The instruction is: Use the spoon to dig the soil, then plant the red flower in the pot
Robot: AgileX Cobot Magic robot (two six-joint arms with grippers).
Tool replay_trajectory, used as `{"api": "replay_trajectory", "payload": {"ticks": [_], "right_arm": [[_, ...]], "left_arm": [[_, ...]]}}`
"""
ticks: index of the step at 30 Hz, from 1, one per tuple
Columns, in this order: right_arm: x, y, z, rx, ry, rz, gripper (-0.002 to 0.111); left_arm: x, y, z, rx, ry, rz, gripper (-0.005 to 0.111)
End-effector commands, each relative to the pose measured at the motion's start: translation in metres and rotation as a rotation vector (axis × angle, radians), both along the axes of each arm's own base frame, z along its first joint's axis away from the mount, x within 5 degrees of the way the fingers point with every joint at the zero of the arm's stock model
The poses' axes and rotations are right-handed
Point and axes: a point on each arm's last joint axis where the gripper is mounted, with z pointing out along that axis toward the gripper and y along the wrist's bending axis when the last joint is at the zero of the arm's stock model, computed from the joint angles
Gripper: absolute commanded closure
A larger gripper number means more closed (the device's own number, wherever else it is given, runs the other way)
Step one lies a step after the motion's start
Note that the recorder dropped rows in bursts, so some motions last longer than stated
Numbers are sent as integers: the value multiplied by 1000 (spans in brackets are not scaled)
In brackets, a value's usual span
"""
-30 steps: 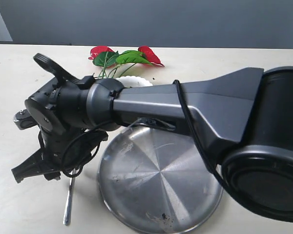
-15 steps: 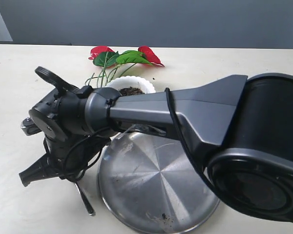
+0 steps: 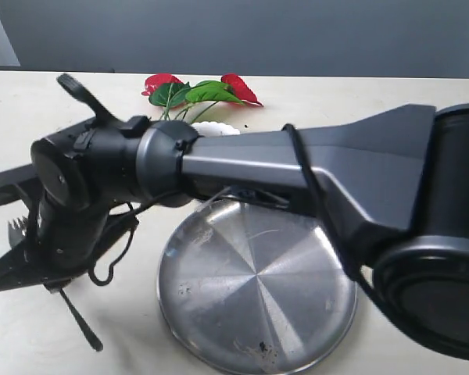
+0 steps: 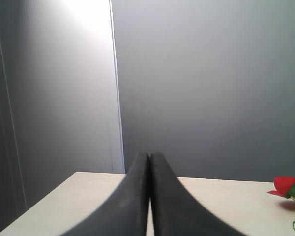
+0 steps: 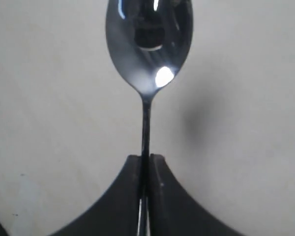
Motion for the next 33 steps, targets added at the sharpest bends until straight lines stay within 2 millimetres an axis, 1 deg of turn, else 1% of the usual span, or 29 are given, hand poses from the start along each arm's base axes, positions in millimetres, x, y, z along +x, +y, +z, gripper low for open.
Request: {"api": "replay_trajectory", "payload": {"ticks": [1, 2, 3, 4, 5, 6, 7, 8, 9, 10, 12, 14, 15, 17, 19, 22, 26, 33], "right_arm": [[7, -7, 42, 60, -182, 110, 109], [13, -15, 58, 24, -295, 153, 109], [17, -19, 64, -7, -363, 177, 109], [27, -33, 81, -107, -522, 225, 109], [31, -40, 89, -167, -589, 240, 109], [43, -56, 101, -333, -735, 259, 109], [47, -62, 106, -408, -790, 259, 109], [59, -75, 114, -589, -919, 249, 109], [65, -77, 119, -624, -990, 251, 109], [77, -80, 122, -694, -1074, 281, 109], [87, -88, 117, -741, -1064, 304, 109], [99, -104, 96, -830, -1019, 350, 109], [105, -115, 80, -894, -978, 394, 109], [109, -129, 62, -968, -940, 443, 109], [109, -134, 55, -1012, -955, 476, 109], [107, -136, 49, -1022, -947, 497, 109], [107, -128, 39, -945, -962, 541, 109], [109, -122, 17, -938, -946, 588, 109]], "left_arm": [[0, -1, 2, -1, -10, -9, 106], [0, -1, 2, -1, -10, -9, 106], [0, -1, 2, -1, -10, -9, 106], [0, -1, 2, -1, -10, -9, 106], [0, -1, 2, -1, -10, -9, 106], [0, -1, 2, -1, -10, -9, 106], [0, -1, 2, -1, -10, -9, 106], [0, -1, 2, -1, -10, -9, 106], [0, -1, 2, -1, -10, -9, 106], [0, -1, 2, -1, -10, -9, 106], [0, -1, 2, -1, -10, -9, 106], [0, -1, 2, -1, -10, -9, 106], [0, -1, 2, -1, -10, -9, 106], [0, -1, 2, -1, -10, -9, 106], [0, -1, 2, -1, -10, -9, 106], [0, -1, 2, -1, -10, -9, 106], [0, -1, 2, -1, -10, -9, 106], [0, -1, 2, -1, -10, -9, 106]]}}
